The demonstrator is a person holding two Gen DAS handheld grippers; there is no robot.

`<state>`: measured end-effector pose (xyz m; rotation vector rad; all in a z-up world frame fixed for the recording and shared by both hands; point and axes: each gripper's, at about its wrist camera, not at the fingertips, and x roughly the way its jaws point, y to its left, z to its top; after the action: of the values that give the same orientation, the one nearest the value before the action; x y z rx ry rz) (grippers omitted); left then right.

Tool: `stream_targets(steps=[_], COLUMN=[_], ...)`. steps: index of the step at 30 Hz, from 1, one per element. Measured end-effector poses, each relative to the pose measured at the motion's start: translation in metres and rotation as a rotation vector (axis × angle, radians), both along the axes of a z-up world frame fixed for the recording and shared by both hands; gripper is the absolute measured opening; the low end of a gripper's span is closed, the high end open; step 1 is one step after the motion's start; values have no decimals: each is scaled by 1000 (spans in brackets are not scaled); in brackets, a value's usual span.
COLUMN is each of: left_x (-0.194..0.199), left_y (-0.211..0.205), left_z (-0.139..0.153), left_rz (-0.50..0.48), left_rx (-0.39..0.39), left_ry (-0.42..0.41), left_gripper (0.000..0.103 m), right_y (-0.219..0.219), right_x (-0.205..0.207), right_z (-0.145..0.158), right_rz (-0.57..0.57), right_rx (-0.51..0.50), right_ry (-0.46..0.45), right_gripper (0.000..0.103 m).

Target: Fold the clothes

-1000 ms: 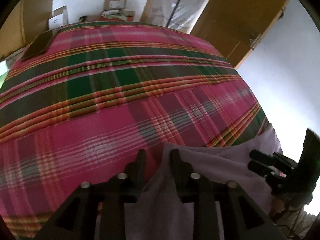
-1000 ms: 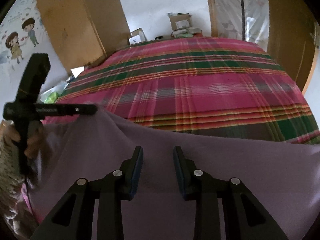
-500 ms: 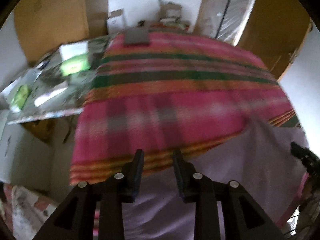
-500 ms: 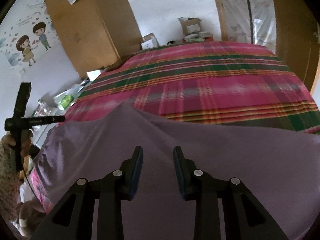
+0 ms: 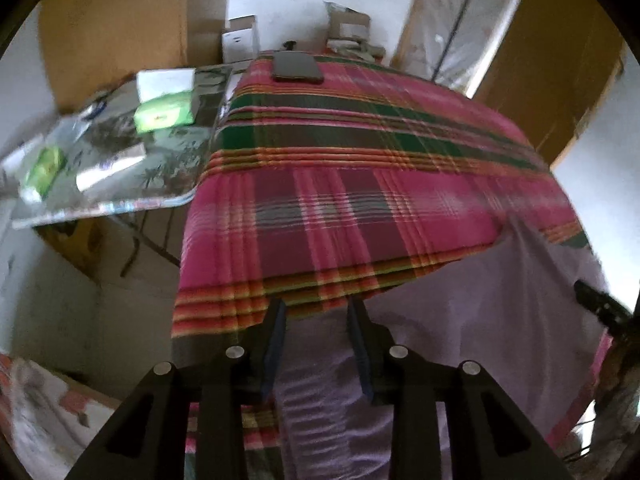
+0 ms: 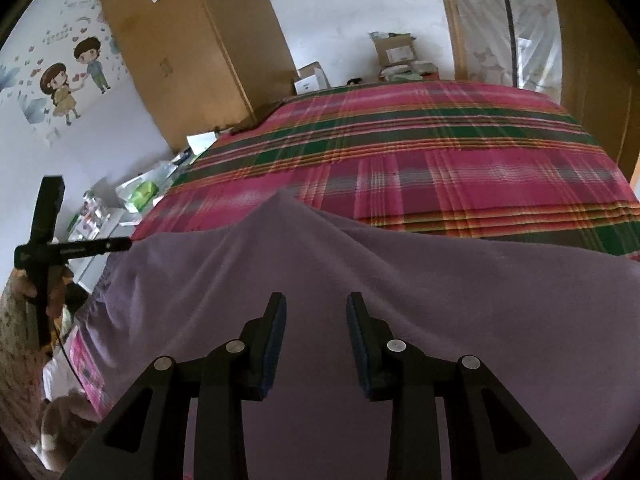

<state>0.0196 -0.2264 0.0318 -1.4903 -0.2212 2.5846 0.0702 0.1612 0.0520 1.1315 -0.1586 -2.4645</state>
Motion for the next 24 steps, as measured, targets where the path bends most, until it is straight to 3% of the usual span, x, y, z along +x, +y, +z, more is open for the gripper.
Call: stream_targets(steps=[10,24], left_x=[28,108], left_y=[-22,-37], left_z=[-6,-17], left_rz=[65,130], left_rx=[80,45], left_ry=[-10,-23], left_gripper=[35,35], right_y=[-42,-156], right_x=[11,58], right_z=[5,4], right_rz=[116,412], right_rx=[3,32], right_ry=[32,78], right_gripper=[32,32])
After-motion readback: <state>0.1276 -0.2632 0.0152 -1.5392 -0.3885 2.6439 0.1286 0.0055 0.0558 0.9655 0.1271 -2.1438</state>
